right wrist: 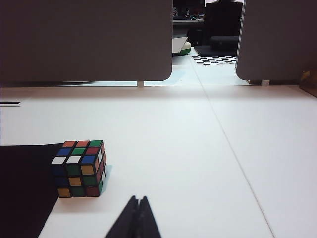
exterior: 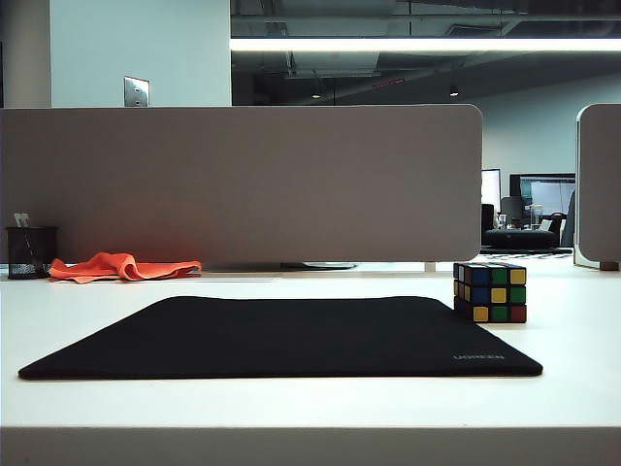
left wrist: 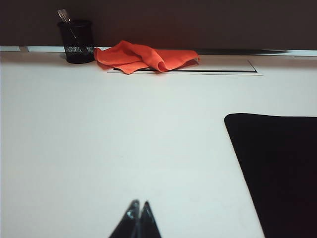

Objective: Pick up the cube on the right side of the mouse pad, then place it in the center of the mouse pad.

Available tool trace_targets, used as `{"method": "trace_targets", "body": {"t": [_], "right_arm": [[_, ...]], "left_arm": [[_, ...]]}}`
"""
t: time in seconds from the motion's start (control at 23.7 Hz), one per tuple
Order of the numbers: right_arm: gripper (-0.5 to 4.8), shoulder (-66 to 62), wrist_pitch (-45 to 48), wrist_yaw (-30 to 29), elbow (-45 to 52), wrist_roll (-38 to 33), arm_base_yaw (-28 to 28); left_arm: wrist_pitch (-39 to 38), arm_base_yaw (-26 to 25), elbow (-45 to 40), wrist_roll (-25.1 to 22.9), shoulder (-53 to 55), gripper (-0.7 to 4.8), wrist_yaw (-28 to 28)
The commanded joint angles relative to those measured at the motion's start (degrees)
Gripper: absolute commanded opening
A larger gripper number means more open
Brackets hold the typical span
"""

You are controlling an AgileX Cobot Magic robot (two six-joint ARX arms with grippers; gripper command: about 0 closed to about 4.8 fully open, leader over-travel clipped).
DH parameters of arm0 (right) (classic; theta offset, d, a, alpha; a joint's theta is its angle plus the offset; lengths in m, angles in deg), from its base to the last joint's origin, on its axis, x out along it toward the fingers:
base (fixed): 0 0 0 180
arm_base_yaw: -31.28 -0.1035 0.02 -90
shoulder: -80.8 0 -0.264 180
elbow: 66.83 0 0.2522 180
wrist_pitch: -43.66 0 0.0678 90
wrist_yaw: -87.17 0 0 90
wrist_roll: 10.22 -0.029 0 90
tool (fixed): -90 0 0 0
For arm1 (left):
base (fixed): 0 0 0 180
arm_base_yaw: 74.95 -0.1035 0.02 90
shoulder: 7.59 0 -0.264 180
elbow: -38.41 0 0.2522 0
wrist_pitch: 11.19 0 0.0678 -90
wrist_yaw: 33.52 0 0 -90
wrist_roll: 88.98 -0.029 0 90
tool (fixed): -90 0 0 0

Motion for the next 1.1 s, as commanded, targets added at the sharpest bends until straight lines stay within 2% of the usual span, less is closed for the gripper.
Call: {"method": "trace_targets", "body": {"t": [0.04, 0.3, 0.38, 0.42, 0.46, 0.51, 0.63, 0.76, 0.89, 1.1], "right_arm": [[0.0, 0.1, 1.2, -0.1, 0.3, 0.0, 0.0], [-0.01, 0.1, 1.2, -0.2, 0.3, 0.0, 0.0], [-0.01, 0.1, 1.3, -2.6, 0.3, 0.0, -0.1], [-0.01, 0.1, 1.3, -3.4, 0.3, 0.0, -0.1], [-0.01, 0.1, 1.3, -4.5, 0.3, -0.3, -0.1], [-0.01, 0.1, 1.3, -4.6, 0.3, -2.9, -0.1], [-0.01, 0.1, 1.3, -4.1, 0.0, -4.9, -0.1], [-0.02, 0.1, 1.2, -4.2, -0.9, -4.9, -0.1], [-0.02, -0.1, 0.0, -3.7, -4.7, -5.0, 0.0], [-0.03, -1.2, -9.0, -3.7, -13.1, -5.0, 0.0]], "left_arm": [[0.5, 0.0, 0.3, -0.2, 0.0, -0.05, -0.2], [0.5, 0.0, 0.3, -0.2, 0.0, -0.05, -0.3], [0.5, 0.0, 0.3, -0.1, 0.0, -0.05, -0.3], [0.5, 0.0, 0.3, 0.8, 0.0, -0.05, -0.3], [0.5, 0.1, 0.3, 5.6, 0.0, -0.05, -0.8], [0.5, 0.1, 0.3, 8.3, 0.0, -0.05, -3.0], [0.9, 0.1, 2.5, 10.7, 0.0, -0.06, -9.3], [-0.7, 0.1, 6.7, 9.5, 0.0, -0.06, -10.1], [-9.2, 0.1, 16.1, 7.9, 1.9, -0.06, -10.7], [-11.1, 0.1, 25.4, 0.2, 9.2, -0.06, -14.1]]}}
